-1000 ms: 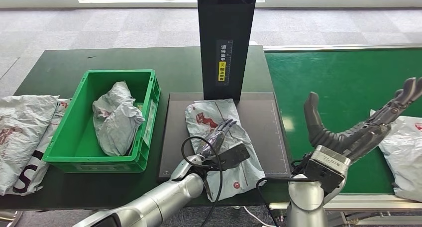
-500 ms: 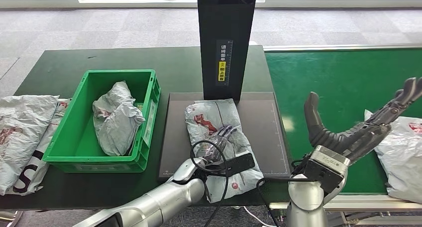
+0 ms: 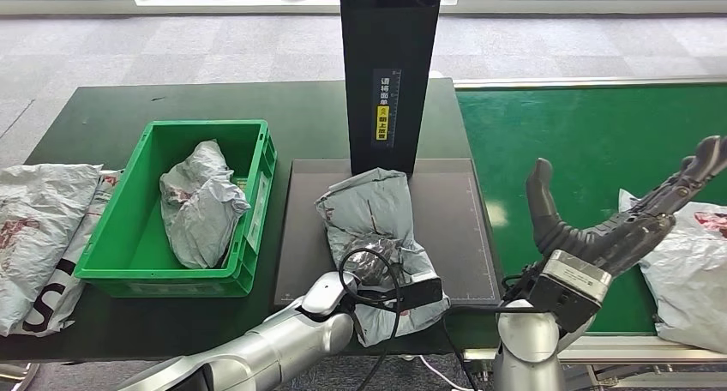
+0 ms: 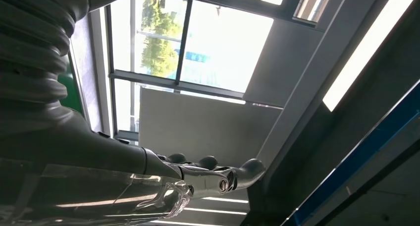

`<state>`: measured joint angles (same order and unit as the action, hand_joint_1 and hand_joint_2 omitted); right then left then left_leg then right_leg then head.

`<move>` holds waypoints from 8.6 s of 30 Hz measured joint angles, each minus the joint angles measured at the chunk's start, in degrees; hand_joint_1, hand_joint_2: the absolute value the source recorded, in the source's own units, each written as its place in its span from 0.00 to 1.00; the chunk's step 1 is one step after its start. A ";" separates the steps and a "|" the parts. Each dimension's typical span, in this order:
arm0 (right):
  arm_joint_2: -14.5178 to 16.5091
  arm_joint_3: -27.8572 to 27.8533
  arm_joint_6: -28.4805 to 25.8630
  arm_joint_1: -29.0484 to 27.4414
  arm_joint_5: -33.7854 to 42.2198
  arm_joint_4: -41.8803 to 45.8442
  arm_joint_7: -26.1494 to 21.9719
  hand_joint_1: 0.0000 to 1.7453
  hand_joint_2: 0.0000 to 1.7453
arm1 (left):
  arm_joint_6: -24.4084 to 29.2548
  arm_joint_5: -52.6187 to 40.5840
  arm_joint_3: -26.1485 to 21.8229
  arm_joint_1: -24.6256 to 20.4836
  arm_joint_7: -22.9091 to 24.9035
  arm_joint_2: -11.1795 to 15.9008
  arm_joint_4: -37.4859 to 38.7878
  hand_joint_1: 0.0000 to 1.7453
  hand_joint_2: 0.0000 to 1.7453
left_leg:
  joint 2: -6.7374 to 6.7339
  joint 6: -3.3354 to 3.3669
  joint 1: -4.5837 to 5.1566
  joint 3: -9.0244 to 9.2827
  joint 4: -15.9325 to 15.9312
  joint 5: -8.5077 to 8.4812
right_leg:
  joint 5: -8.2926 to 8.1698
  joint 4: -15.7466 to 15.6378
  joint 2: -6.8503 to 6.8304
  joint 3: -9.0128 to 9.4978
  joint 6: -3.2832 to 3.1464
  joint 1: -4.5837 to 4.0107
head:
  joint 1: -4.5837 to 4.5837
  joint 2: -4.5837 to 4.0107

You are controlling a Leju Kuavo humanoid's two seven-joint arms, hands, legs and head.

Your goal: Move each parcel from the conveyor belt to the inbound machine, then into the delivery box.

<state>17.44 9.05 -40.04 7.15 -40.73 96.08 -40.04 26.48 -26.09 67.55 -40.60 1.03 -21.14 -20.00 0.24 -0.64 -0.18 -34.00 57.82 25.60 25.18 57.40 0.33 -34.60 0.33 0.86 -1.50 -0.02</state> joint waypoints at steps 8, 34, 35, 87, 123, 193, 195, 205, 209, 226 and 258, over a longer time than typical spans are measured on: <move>-0.02 0.00 0.00 0.04 0.70 -0.44 0.00 0.00 1.00 | 0.29 -1.39 0.01 -0.04 0.85 -0.02 0.79 1.00 1.00 | 0.00 0.00 0.00 0.00 0.00 0.00 | 0.00 0.00 0.00 0.00 0.00 0.00 | 0.01 0.00; -0.19 -1.94 -0.01 -0.35 3.25 -0.59 0.01 0.00 1.00 | 13.65 -58.27 -44.43 8.59 -9.10 0.01 -36.02 1.00 1.00 | -0.17 -0.05 -0.03 -0.03 0.00 0.02 | 0.00 0.04 0.17 -0.12 -0.01 -0.04 | -0.01 0.00; -0.19 -1.95 -0.01 -0.37 3.30 -0.54 0.00 0.00 1.00 | 13.65 -58.47 -45.36 8.89 -9.24 0.01 -37.29 1.00 1.00 | -0.17 -0.05 -0.03 -0.03 0.00 0.02 | 0.00 0.04 0.17 -0.12 -0.01 -0.03 | -0.01 0.00; -0.34 4.40 0.02 -0.30 4.84 -1.01 0.00 0.00 1.00 | 13.65 -60.48 -89.52 4.33 -8.92 8.37 -27.45 1.00 1.00 | -0.04 -0.15 -0.06 -0.06 -0.01 -0.05 | 0.03 0.14 0.10 -0.13 -0.07 -0.05 | -0.01 0.00; -0.37 5.05 0.02 0.04 4.71 -3.14 0.00 0.00 1.00 | 13.65 -59.11 -91.09 4.92 -7.74 9.62 -26.76 0.00 1.00 | -0.02 -0.17 -0.08 -0.06 -0.01 -0.05 | 0.03 0.14 0.09 -0.15 -0.08 -0.06 | -0.01 0.00; -16.23 -53.03 13.87 18.65 -31.67 -71.34 34.67 0.00 1.00 | -41.35 30.01 -61.25 36.14 -41.23 2.99 -64.00 0.00 1.00 | 0.14 -0.02 -0.03 -0.05 0.00 0.12 | 0.16 0.03 -0.14 0.01 0.05 -0.04 | -0.01 0.00; -16.74 -54.78 18.02 19.58 -29.82 -72.98 32.21 0.00 1.00 | -41.64 29.85 -61.26 36.31 -41.22 2.99 -64.01 0.00 1.00 | 0.09 -0.03 -0.05 0.03 0.00 0.13 | 0.16 0.01 -0.10 0.07 0.05 -0.06 | -0.01 0.00; -17.80 -55.82 26.27 21.44 -34.31 -76.27 35.07 1.00 1.00 | -42.10 28.84 -61.26 36.29 -41.21 2.99 -63.42 0.00 1.00 | -0.25 0.01 -0.40 1.06 0.00 0.48 | 0.30 -0.39 0.21 1.29 0.04 -0.41 | -0.03 0.00; -18.14 -55.80 26.34 21.56 -34.58 -76.42 35.04 1.00 1.00 | -42.15 28.76 -61.26 36.31 -41.21 2.99 -63.29 0.00 1.00 | -0.30 0.06 -0.46 1.04 0.00 0.54 | 0.34 -0.52 0.28 1.64 -0.01 -0.45 | -0.01 0.00; -10.82 -57.29 8.14 19.12 -13.10 -65.28 0.52 1.00 1.00 | -40.39 28.52 -61.26 38.00 -41.23 3.00 -64.95 0.00 1.00 | 0.12 0.02 -0.39 0.66 -0.02 0.37 | 0.22 -0.39 -0.08 1.00 0.03 -0.39 | -0.01 0.00; -0.01 -9.47 3.96 1.41 -10.12 -12.15 6.13 1.00 1.00 | -41.07 27.94 -62.69 37.65 -41.23 3.01 -62.53 0.00 1.00 | -0.10 -0.19 -0.36 0.63 -0.05 0.47 | 0.47 -0.13 0.08 0.68 -0.17 -0.38 | -0.01 0.00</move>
<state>17.43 -0.42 -36.08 8.56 -50.85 83.94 -33.91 -14.59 1.85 4.86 -2.95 -40.19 -18.12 -82.53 0.14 -0.83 -0.55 -33.36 57.77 26.08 25.65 57.27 0.41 -33.92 0.15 0.48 -1.51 -0.02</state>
